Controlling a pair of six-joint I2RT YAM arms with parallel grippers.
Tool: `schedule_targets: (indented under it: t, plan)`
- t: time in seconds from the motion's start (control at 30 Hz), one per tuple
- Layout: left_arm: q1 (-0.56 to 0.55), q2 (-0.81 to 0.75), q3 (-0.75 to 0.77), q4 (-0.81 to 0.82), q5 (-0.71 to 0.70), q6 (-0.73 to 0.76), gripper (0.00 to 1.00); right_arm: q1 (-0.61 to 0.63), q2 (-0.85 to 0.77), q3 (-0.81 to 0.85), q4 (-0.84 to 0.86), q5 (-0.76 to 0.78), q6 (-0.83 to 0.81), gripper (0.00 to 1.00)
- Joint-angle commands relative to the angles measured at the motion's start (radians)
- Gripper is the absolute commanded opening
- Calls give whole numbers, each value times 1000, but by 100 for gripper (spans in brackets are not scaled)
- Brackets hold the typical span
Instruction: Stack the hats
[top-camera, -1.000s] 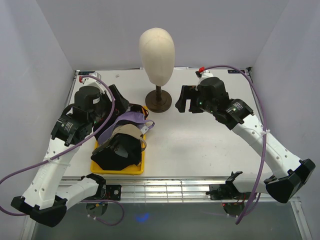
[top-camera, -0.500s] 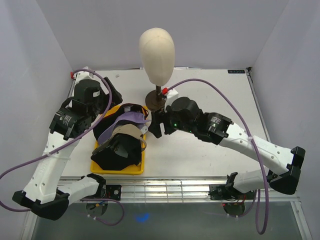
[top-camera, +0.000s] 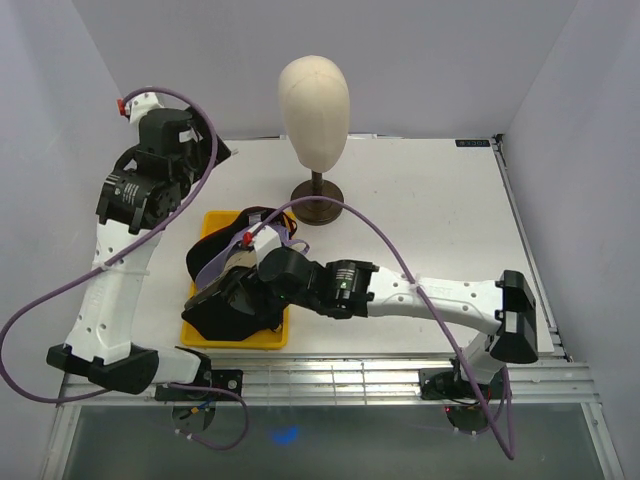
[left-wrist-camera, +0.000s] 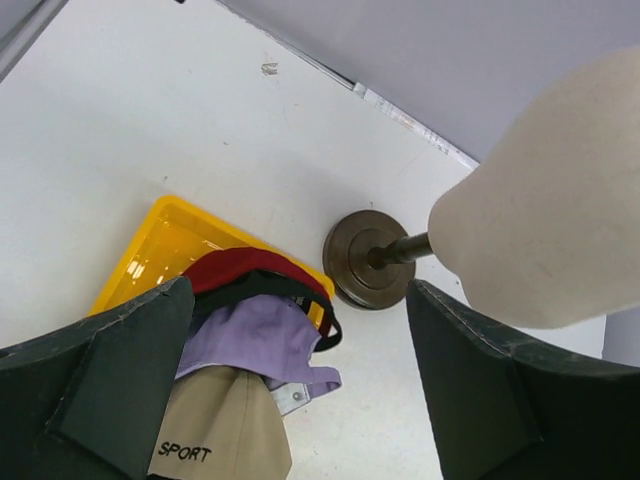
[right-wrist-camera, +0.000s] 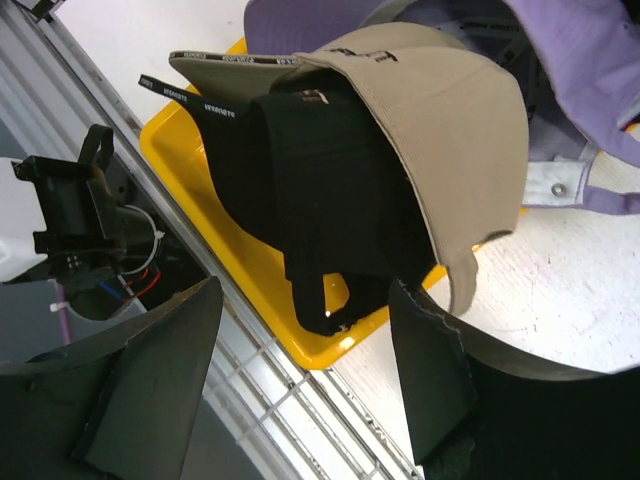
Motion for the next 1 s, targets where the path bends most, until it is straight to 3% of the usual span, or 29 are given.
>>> schedule_targets:
  t: [0.0, 0.17, 0.5, 0.67, 0.77, 0.87, 0.9, 0.97]
  plan:
    - [99, 26, 36, -29, 91, 39, 98, 24, 51, 129, 39, 77, -29, 73]
    - [162, -25, -116, 37, 251, 31, 97, 37, 169, 228, -9, 111, -52, 73]
    - [165, -94, -237, 81, 308, 22, 96, 40, 284, 327, -90, 206, -60, 73]
    - [167, -117, -265, 89, 303, 26, 96, 40, 317, 329, -130, 246, -37, 67]
    - [165, -126, -279, 95, 309, 31, 96, 40, 320, 318, -136, 258, -32, 59]
    - [165, -134, -292, 103, 312, 37, 96, 40, 317, 349, -159, 263, -40, 39]
    - [165, -140, -296, 109, 315, 39, 96, 40, 312, 358, -165, 263, -46, 27]
    - [167, -144, -306, 115, 322, 42, 96, 40, 289, 381, -170, 260, -60, 18]
